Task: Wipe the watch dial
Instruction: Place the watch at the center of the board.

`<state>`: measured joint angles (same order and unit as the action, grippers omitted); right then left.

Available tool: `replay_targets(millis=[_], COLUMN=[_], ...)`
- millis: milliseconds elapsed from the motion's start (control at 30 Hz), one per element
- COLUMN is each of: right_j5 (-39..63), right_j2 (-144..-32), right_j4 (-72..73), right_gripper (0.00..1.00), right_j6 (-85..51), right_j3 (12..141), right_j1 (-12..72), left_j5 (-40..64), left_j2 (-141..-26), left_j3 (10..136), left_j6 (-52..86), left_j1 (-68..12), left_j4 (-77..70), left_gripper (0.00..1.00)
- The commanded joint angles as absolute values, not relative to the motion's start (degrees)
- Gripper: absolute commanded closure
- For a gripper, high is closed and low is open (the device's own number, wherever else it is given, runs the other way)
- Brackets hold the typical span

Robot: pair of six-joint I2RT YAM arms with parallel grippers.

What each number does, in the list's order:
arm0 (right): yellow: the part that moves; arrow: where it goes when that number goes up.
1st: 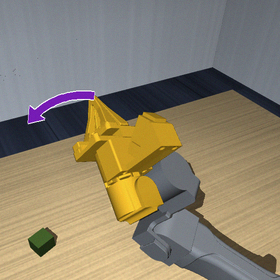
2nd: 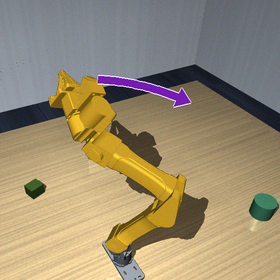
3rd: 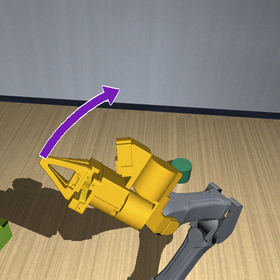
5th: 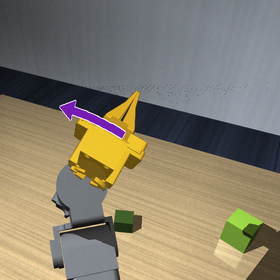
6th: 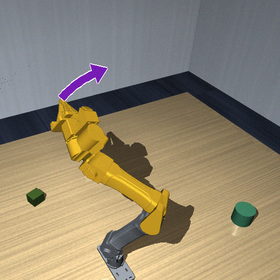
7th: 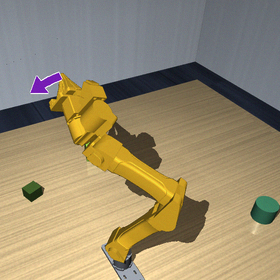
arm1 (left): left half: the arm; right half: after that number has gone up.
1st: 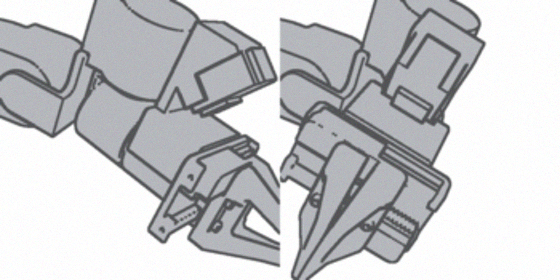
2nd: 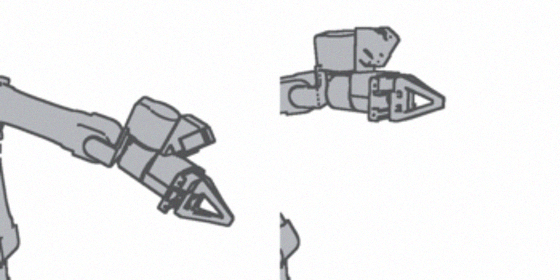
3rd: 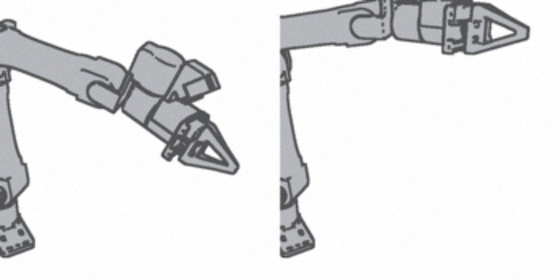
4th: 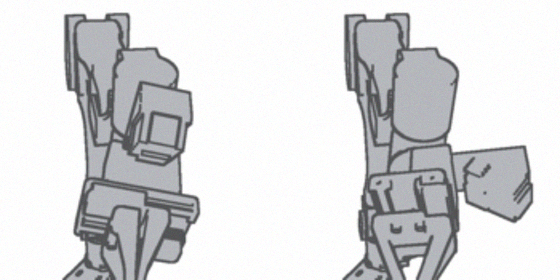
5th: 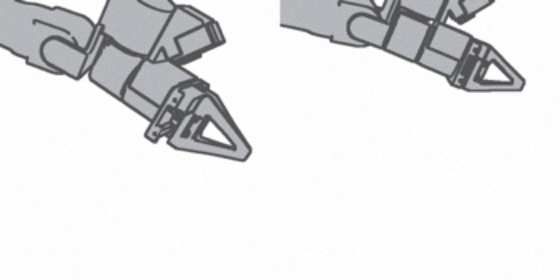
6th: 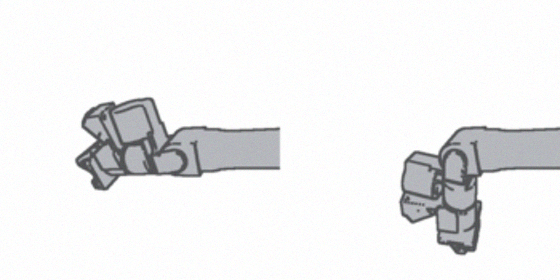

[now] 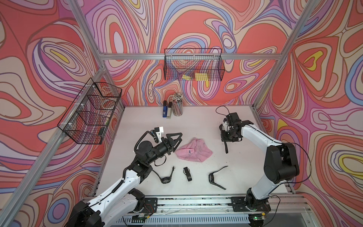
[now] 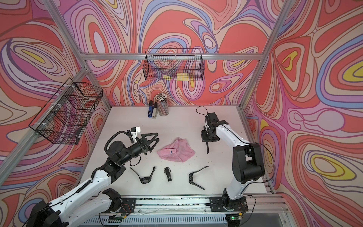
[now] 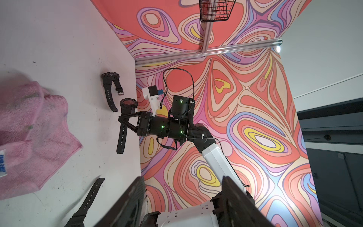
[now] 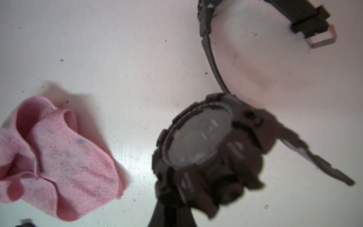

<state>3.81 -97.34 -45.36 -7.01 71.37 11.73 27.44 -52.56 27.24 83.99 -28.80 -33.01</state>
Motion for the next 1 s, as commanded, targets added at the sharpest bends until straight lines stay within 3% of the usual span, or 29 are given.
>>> replay_targets(millis=[0, 500, 833, 867, 967], right_j5=[3.0, 0.7, -1.5, -1.8, -0.8], right_j2=[-99.0, -113.7, -117.4, -117.6, -117.4], right_j4=[-47.7, -52.4, -53.9, -54.0, -54.2], right_gripper=[1.0, 1.0, 1.0, 0.99, 0.75], right_j6=[-3.8, 5.1, 14.8, 14.8, 14.8], right_j3=[72.8, 81.7, 81.5, 81.4, 81.2], right_j1=[12.7, 13.3, 14.0, 14.0, 14.0], left_j5=[27.9, 27.9, 27.9, 27.9, 28.1], left_j2=[-51.6, -50.7, -50.4, -50.4, -50.4], left_j3=[26.5, 25.9, 25.6, 25.6, 25.5], left_j6=[82.0, 81.7, 81.6, 81.5, 81.3], left_j1=[-28.5, -28.5, -28.5, -28.5, -28.5], left_j4=[-31.4, -31.1, -31.1, -31.0, -30.8], left_gripper=[0.35, 0.35, 0.35, 0.35, 0.35])
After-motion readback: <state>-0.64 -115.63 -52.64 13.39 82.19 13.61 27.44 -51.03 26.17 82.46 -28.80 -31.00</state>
